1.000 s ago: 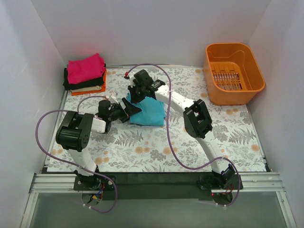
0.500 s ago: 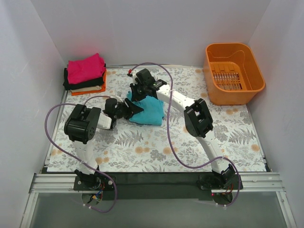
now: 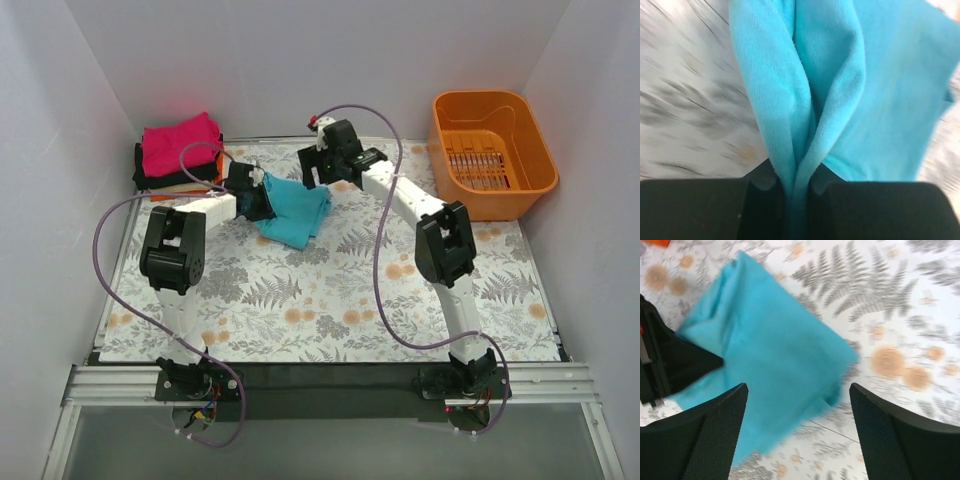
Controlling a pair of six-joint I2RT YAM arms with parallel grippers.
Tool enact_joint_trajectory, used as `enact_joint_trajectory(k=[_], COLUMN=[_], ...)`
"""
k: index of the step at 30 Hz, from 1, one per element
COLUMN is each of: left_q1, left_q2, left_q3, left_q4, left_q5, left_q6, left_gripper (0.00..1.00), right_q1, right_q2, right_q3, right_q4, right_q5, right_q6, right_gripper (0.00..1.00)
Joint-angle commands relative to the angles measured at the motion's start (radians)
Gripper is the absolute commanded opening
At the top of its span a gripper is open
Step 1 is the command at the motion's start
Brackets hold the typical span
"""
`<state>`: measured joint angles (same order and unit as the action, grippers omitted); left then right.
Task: Fold and stack the t-shirts
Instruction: Neatly place the folded tshirt to the corner
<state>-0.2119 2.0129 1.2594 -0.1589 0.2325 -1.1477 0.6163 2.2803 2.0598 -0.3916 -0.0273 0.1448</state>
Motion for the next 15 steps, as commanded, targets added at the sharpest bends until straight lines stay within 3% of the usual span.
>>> enact_joint_trajectory(k=[1, 5, 15], left_q1=[0.035, 0.052, 0.091], left_q2=[0.047, 0.066, 0.217], left_q3=[0.104, 0.216, 0.670], left_q4=[-0.257, -0.215, -0.209], left_q5=[-0.349, -0.467, -0.501], left_q6=[0.340, 0.525, 0.715], left_gripper=[0.00, 0.00, 0.00], right_q1=[-0.039, -0.070, -0.079], right_q2=[-0.139, -0.231, -0.304], right_q3=[-0.032, -0.118, -0.266], right_q4=[0.042, 0.043, 0.046], right_q5=[0.075, 0.086, 0.073], right_q6=[-0.059, -0.102, -0.140], right_gripper=[0.75, 0.98, 0.98])
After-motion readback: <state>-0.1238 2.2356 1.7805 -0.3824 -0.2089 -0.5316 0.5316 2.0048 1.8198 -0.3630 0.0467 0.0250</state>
